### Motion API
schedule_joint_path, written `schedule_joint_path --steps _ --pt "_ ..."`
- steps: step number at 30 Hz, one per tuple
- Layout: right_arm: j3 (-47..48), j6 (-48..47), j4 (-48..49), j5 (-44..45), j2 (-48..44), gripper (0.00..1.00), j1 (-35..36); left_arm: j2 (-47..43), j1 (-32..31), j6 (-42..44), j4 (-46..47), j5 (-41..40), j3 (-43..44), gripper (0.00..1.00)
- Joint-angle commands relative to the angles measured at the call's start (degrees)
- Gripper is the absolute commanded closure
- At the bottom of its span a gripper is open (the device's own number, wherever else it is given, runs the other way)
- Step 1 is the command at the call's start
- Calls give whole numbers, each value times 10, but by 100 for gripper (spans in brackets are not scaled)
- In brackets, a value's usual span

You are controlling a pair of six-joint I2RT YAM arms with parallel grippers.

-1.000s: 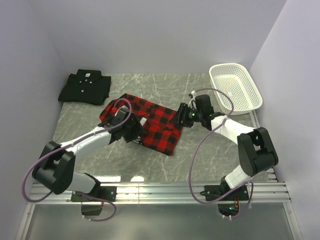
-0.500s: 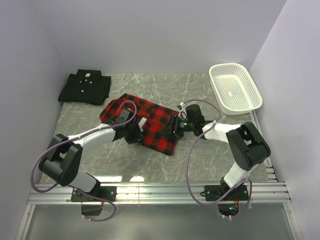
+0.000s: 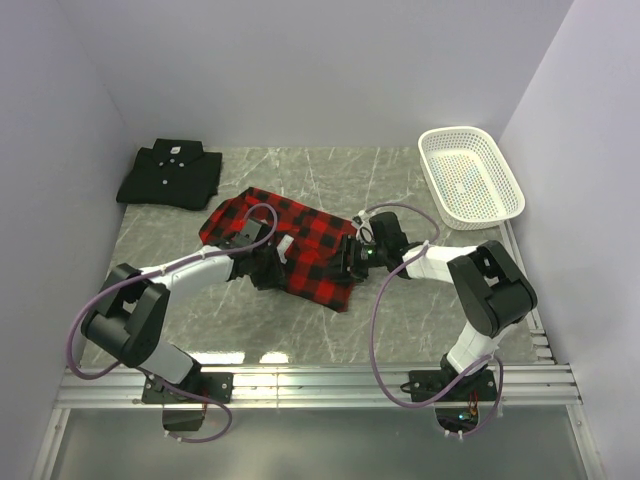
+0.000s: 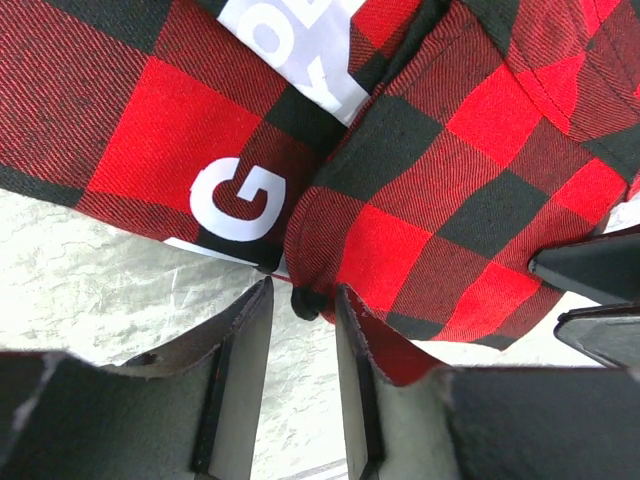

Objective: Fold and stack the long sleeve shirts
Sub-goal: Fold the shirt

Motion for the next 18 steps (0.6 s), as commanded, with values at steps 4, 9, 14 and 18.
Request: schedule_joint_path --steps 4,9,14,18 --pt "15 -33 -25 5 9 45 4 10 -3 27 7 11 20 71" --pt "13 -38 -31 11 13 45 2 17 -3 50 26 25 23 86" --pt "6 -37 -28 13 19 45 -4 -7 -1 94 12 -2 51 98" --pt "1 -35 -26 13 19 45 -9 -45 -2 164 4 -52 78 100"
